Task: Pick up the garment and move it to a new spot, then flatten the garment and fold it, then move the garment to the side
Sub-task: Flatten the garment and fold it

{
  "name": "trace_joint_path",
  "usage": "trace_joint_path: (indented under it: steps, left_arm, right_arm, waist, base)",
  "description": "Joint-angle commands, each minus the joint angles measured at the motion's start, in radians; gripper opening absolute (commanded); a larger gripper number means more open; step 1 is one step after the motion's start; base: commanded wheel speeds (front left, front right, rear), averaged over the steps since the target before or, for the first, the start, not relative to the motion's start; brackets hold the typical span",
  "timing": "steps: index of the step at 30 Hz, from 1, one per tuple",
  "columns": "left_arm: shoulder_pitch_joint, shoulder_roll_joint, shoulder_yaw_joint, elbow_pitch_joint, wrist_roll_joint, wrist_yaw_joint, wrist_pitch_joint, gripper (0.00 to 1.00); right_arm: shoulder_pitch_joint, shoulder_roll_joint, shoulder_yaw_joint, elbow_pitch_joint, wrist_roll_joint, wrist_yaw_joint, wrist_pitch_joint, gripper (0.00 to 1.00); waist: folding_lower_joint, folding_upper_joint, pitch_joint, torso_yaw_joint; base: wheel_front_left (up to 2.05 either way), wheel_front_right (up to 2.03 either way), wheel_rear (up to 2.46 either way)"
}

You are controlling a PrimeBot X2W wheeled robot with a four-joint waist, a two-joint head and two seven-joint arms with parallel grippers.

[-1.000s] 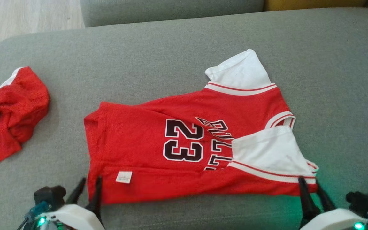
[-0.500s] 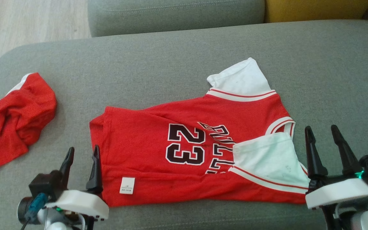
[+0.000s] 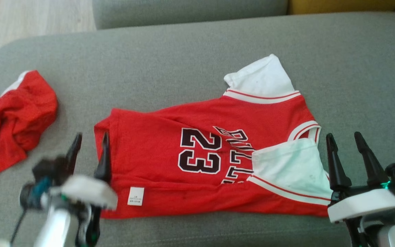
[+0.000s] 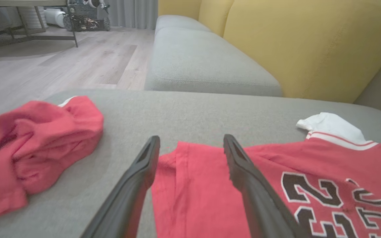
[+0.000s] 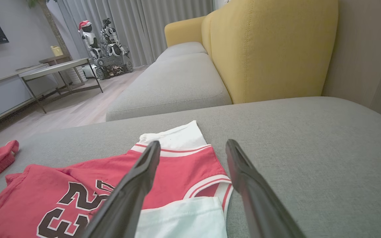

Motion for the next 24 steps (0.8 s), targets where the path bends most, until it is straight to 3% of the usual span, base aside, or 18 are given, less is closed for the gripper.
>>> trace_joint_path:
  steps: [1, 11, 20, 21, 22, 24]
  left_arm:
    - [-0.099, 0.014, 0.025, -0.016, -0.012, -0.01, 0.01, 1.0]
    - [-0.42, 0.009, 0.015, 0.308, -0.086, -0.109, 0.138, 1.0]
    - [-0.521, 0.004, 0.04, 0.584, -0.162, -0.153, 0.231, 1.0]
    - [-0.525, 0.001, 0.039, 0.599, -0.169, -0.161, 0.236, 0.36]
    - [-0.53, 0.0, 0.038, 0.609, -0.173, -0.167, 0.233, 0.0]
    - [-0.541, 0.002, 0.034, 0.619, -0.171, -0.175, 0.213, 0.0]
  right_arm:
    - [-0.045, -0.008, 0.021, -0.044, 0.01, -0.001, 0.003, 1.0]
    - [-0.134, -0.02, 0.062, -0.019, 0.029, -0.001, -0.002, 1.0]
    - [-0.163, -0.019, 0.065, 0.041, 0.048, -0.001, -0.021, 1.0]
    - [-0.165, -0.02, 0.064, 0.045, 0.049, -0.001, -0.022, 1.0]
    - [-0.168, -0.02, 0.061, 0.049, 0.051, -0.001, -0.022, 1.0]
    - [-0.176, -0.023, 0.054, 0.057, 0.054, -0.001, -0.023, 1.0]
  waist:
    - [0.0, 0.0, 0.027, -0.001]
    - [0.0, 0.0, 0.159, -0.04]
    - [0.0, 0.0, 0.183, -0.064]
    - [0.0, 0.0, 0.182, -0.064]
    - [0.0, 0.0, 0.18, -0.064]
    - [0.0, 0.0, 0.177, -0.062]
  base:
    - [0.0, 0.0, 0.0]
    - [0.0, 0.0, 0.0]
    - [0.0, 0.0, 0.0]
    - [0.0, 0.0, 0.0]
    - [0.0, 0.0, 0.0]
    - [0.0, 0.0, 0.0]
